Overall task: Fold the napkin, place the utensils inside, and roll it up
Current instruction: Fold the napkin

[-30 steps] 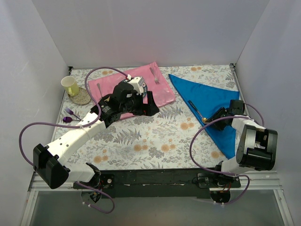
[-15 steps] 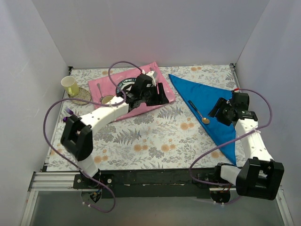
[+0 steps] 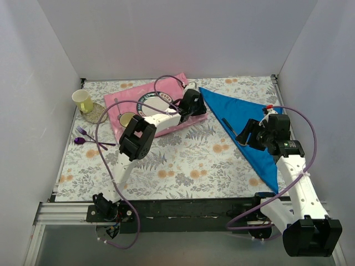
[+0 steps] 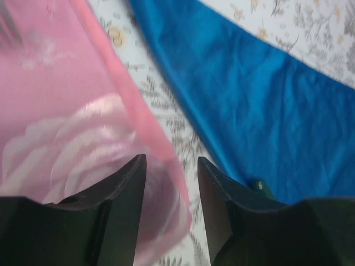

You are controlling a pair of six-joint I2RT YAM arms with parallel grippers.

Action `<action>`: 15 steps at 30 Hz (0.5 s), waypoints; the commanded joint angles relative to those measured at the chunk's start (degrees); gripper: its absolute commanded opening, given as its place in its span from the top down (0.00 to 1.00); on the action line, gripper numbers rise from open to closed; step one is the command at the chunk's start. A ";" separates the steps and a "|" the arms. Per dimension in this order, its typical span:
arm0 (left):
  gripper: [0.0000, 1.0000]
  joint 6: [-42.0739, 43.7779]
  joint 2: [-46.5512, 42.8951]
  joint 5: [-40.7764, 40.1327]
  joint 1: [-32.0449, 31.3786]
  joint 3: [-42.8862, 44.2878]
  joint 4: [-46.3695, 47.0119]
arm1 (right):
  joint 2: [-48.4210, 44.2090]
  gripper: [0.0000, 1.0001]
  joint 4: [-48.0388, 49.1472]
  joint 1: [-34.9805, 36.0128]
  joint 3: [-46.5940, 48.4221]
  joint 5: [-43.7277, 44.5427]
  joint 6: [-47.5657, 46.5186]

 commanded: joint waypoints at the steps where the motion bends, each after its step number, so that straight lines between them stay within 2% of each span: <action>1: 0.60 -1.25 5.88 -3.44 2.31 8.95 8.85 | -2.73 0.31 0.01 0.16 0.54 -0.84 -2.11; 3: 0.61 -3.01 8.78 -1.24 3.10 10.18 11.30 | -3.09 0.32 -0.78 0.15 1.15 -0.40 -2.81; 8: 0.61 -4.60 10.90 -2.11 3.72 11.85 17.02 | -2.65 0.31 -1.49 0.07 2.47 1.00 -3.43; 13: 0.61 -13.88 16.16 -0.71 5.65 15.19 18.96 | -2.30 0.31 -0.79 0.07 2.30 0.74 -3.26; 15: 0.65 -17.50 18.10 0.26 6.35 17.74 18.44 | -2.12 0.31 -0.61 0.07 2.30 0.83 -3.26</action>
